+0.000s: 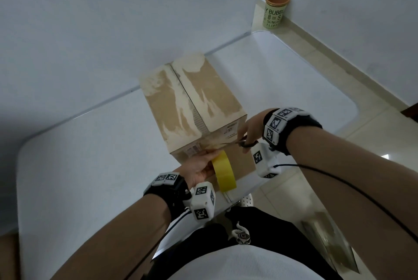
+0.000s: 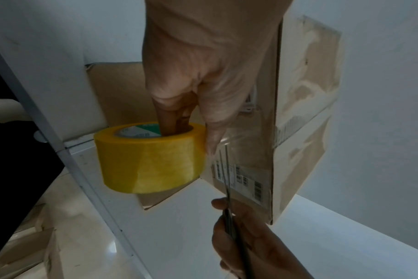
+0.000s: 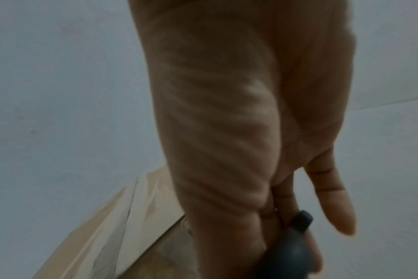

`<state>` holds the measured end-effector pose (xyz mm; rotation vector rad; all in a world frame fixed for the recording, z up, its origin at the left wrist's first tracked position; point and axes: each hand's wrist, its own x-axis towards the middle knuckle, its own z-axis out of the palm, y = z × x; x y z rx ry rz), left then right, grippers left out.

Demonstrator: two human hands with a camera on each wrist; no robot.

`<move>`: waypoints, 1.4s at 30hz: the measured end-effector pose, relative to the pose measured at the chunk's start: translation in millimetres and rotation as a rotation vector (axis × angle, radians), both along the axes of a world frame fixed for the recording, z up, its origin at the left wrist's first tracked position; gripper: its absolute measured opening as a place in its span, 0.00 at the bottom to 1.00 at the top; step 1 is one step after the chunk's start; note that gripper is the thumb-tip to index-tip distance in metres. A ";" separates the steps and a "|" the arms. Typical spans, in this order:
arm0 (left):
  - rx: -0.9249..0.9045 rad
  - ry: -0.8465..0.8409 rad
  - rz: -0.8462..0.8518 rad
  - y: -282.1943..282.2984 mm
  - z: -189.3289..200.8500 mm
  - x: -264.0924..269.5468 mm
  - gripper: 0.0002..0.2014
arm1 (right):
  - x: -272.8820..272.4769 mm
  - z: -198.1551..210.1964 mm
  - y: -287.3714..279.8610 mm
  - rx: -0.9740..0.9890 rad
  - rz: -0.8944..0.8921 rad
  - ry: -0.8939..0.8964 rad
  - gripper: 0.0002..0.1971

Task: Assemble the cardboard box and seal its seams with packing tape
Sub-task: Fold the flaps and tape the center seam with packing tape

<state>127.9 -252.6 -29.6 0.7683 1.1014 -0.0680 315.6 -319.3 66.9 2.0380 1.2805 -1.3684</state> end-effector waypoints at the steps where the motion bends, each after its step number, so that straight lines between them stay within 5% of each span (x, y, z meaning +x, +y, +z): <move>1: -0.001 -0.007 -0.003 -0.1 0.2 -0.3 0.10 | -2.8 1.4 1.9 -0.005 0.032 0.002 0.23; 7: 0.009 -0.003 0.003 0.6 0.9 -0.2 0.08 | -6.3 -5.5 7.1 0.067 0.020 0.051 0.21; 12: 0.003 -0.001 -0.007 1.5 0.1 -1.1 0.06 | 1.8 -10.9 6.2 0.080 -0.029 0.112 0.10; 24: -0.021 -0.003 -0.028 4.2 3.9 -4.3 0.05 | -3.4 -10.7 1.6 0.076 -0.148 0.134 0.13; 32: -0.072 0.093 -0.331 14.9 14.5 -8.4 0.05 | -8.9 -3.1 -6.4 -0.048 -0.120 0.124 0.12; 42: -0.018 0.018 -0.544 15.0 19.1 3.6 0.04 | 17.4 -51.5 -44.8 0.059 -0.584 -0.088 0.20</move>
